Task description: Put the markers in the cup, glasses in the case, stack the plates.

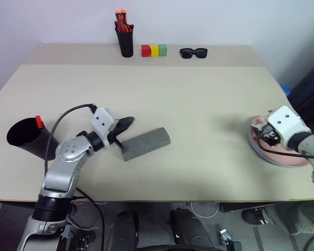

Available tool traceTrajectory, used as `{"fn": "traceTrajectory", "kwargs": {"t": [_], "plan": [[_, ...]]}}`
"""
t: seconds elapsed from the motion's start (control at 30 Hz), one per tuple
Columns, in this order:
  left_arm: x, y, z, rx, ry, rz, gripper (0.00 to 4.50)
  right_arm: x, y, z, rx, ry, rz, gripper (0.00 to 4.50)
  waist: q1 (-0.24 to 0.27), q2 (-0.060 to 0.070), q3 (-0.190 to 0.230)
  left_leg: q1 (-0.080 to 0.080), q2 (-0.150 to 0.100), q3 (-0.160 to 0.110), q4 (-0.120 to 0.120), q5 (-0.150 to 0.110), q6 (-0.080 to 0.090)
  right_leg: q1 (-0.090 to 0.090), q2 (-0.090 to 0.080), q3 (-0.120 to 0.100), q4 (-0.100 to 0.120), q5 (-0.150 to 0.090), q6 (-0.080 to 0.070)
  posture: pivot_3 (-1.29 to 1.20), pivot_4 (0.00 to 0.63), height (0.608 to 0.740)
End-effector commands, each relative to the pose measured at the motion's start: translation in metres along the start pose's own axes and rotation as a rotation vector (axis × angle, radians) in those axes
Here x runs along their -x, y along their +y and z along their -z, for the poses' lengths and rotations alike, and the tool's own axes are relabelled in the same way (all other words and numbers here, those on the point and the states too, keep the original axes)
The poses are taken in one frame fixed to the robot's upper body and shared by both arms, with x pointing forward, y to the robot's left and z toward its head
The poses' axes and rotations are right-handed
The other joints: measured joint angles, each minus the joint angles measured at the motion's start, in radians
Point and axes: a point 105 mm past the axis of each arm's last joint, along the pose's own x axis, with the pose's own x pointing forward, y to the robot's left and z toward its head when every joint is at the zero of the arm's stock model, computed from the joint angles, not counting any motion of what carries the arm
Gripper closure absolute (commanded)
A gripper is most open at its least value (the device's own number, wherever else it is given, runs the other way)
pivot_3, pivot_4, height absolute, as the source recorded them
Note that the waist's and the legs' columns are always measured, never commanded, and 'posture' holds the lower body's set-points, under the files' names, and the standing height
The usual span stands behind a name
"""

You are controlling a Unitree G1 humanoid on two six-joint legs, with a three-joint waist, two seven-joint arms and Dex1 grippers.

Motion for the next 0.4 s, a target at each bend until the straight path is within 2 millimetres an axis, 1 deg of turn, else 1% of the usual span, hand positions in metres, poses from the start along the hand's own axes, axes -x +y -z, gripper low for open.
{"fn": "traceTrajectory", "kwargs": {"t": [0.03, 0.13, 0.2, 0.4], "plan": [[0.015, 0.023, -0.002, -0.037, 0.001, -0.146, 4.50, -0.001, 0.022, -0.036, -0.061, -0.179, -0.150, 0.87, 0.000, 0.000, 0.000, 0.000, 0.000, 0.000, 0.000, 0.000, 0.000, 0.000, 0.000, 0.000, 0.000, 0.000, 0.000, 0.00, 0.150, 0.722], [0.025, 0.030, 0.003, -0.032, 0.020, -0.197, 4.50, -0.003, 0.043, -0.046, -0.115, -0.235, -0.261, 0.87, 0.009, 0.000, 0.000, 0.000, 0.000, 0.000, 0.000, 0.000, 0.000, 0.000, 0.000, 0.000, 0.000, 0.000, 0.000, 0.00, 0.150, 0.722], [0.031, 0.031, 0.005, -0.038, 0.033, -0.209, 4.50, -0.004, 0.052, -0.048, -0.132, -0.249, -0.305, 0.87, 0.014, 0.000, 0.000, 0.000, 0.000, 0.001, 0.000, 0.000, 0.000, 0.000, -0.001, 0.000, 0.000, 0.000, 0.000, 0.00, 0.150, 0.722], [0.039, 0.034, 0.006, -0.049, 0.052, -0.231, 4.50, -0.014, 0.058, -0.049, -0.151, -0.262, -0.331, 0.87, 0.016, 0.000, 0.000, 0.000, 0.000, 0.001, 0.000, 0.000, 0.000, 0.000, -0.001, 0.000, 0.000, -0.001, -0.002, 0.00, 0.150, 0.722]]}}
